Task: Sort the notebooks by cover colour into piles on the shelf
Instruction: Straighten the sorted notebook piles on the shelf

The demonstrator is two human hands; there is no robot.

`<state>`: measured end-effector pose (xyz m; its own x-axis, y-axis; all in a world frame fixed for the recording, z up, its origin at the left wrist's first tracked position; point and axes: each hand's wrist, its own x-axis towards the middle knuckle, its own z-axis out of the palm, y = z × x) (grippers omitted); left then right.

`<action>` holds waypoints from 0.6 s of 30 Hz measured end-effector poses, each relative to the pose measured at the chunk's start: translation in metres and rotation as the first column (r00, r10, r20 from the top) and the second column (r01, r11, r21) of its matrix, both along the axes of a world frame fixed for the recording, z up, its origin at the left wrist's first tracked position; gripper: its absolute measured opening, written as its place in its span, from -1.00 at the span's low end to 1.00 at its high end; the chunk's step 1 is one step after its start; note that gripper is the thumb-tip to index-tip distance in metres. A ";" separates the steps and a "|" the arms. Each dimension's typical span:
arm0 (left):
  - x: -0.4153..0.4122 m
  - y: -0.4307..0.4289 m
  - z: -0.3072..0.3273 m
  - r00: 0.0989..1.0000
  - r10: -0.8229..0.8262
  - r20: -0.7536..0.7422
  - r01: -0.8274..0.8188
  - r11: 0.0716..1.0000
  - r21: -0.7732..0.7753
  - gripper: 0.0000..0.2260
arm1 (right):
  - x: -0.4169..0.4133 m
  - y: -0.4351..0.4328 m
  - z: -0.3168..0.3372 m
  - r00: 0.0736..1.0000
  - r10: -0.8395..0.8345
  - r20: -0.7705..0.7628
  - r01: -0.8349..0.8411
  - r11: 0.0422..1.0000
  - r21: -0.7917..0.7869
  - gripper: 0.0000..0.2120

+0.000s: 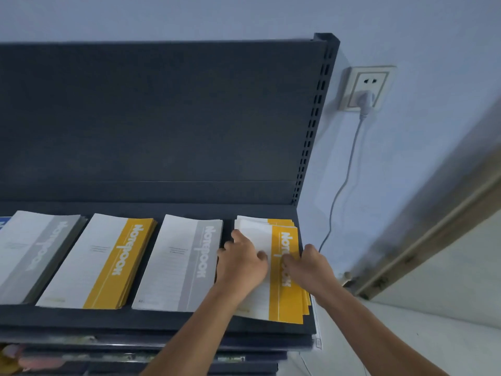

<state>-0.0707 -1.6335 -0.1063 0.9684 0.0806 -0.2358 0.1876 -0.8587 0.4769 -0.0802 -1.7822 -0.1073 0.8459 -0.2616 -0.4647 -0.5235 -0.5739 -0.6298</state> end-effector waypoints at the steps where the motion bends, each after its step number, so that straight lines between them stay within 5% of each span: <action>1: 0.001 -0.002 0.000 1.000 -0.004 -0.009 0.004 1.000 0.016 -0.46 | 0.000 0.000 0.001 1.000 0.007 0.001 -0.007 1.000 0.004 -0.83; 6: -0.001 -0.016 0.003 0.998 0.029 -0.056 -0.028 0.999 0.015 -0.42 | -0.002 -0.002 -0.002 0.998 0.060 0.001 -0.060 0.997 -0.044 -0.79; 12: 0.011 -0.012 0.007 0.941 0.175 -0.290 -0.246 0.941 -0.232 -0.49 | -0.008 -0.008 -0.006 0.997 0.082 -0.011 -0.083 0.996 -0.041 -0.79; 18: -0.001 -0.010 0.002 0.918 0.125 -0.377 -0.248 0.922 -0.298 -0.46 | -0.019 -0.005 -0.005 0.999 0.036 0.024 -0.033 0.994 -0.106 -0.77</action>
<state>-0.0714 -1.6431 -0.1039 0.7956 0.1086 -0.5960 0.5330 -0.5933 0.6032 -0.0996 -1.7869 -0.1126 0.8668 -0.2784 -0.4136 -0.4862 -0.6556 -0.5778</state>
